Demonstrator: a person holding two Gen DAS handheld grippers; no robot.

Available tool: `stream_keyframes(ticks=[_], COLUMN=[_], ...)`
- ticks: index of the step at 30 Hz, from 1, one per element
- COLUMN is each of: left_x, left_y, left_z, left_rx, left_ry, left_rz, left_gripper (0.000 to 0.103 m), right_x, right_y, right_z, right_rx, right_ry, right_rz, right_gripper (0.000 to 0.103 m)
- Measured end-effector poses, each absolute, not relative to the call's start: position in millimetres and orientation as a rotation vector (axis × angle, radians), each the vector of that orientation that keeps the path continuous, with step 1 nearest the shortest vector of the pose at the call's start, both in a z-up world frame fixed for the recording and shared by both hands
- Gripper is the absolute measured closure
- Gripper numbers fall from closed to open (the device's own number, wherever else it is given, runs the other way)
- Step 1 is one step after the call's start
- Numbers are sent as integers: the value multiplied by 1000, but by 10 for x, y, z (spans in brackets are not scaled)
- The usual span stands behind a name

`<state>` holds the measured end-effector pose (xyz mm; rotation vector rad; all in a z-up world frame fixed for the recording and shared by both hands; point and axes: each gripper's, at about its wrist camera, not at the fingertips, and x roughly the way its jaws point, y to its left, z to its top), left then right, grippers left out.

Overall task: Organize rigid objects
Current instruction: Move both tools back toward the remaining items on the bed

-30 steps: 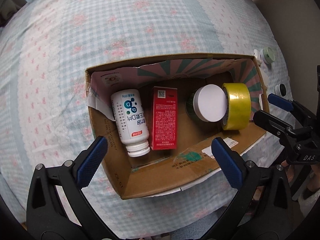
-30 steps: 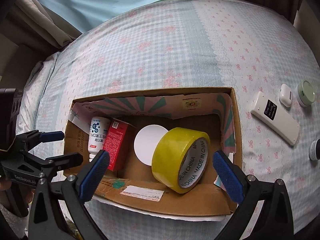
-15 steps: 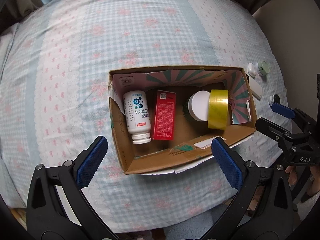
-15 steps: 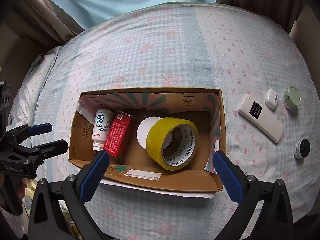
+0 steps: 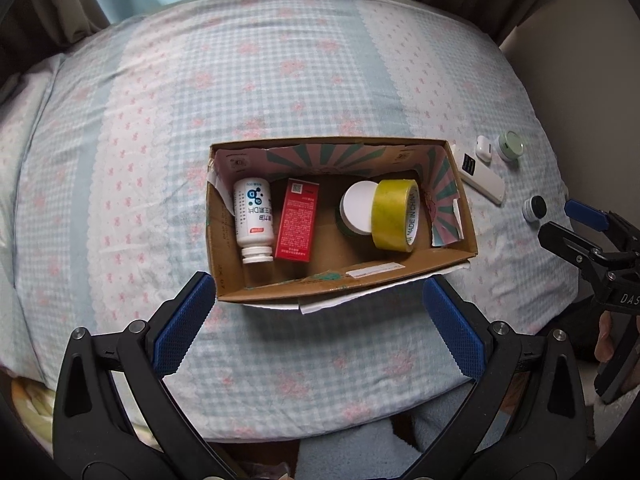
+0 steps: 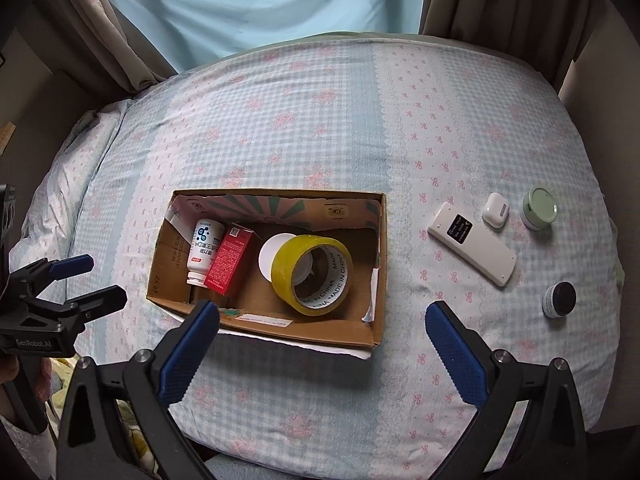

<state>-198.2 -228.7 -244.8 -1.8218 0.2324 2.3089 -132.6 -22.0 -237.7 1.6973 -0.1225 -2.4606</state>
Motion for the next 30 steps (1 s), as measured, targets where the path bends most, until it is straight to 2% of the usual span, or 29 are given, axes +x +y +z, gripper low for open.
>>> stream_keyframes(ticks=[9, 17, 24, 30], left_x=[-1755, -1750, -1910, -2156], left_y=[-1314, -212, 561, 839], left_z=[-2191, -2390, -2776, -3373], left_rx=[-1777, -1847, -1953, -2115], left_ry=[155, 137, 70, -166], left_rz=[2450, 2485, 2462, 2453], left_gripper=[0, 0, 0, 0], right_x=[-1177, -1379, -1784, -2161], right_y=[833, 1881, 2499, 2808], right_z=[-2176, -2136, -2223, -2535], right_rx=[1618, 1572, 1560, 1600], right_ry=[-33, 67, 115, 182], right_rz=[-2550, -2548, -2529, -2494], right_gripper=[0, 0, 0, 0])
